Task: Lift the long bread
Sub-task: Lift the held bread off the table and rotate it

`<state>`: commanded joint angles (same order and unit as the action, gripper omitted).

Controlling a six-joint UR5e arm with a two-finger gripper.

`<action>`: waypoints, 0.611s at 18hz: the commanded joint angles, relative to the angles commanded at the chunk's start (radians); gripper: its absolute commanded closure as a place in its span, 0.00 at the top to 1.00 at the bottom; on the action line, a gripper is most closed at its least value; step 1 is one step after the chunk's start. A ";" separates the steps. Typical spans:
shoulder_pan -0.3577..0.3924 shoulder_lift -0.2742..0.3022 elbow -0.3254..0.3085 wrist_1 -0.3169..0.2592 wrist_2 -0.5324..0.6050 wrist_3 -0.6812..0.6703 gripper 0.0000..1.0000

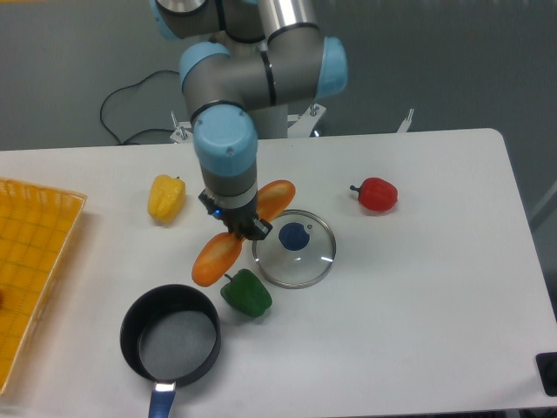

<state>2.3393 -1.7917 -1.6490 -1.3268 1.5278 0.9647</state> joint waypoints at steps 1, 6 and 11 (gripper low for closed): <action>0.008 0.002 0.003 0.000 -0.002 0.008 0.00; 0.020 0.015 -0.002 -0.002 -0.002 0.009 0.00; 0.020 0.015 -0.006 -0.002 -0.002 0.009 0.00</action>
<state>2.3593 -1.7763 -1.6551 -1.3284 1.5263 0.9741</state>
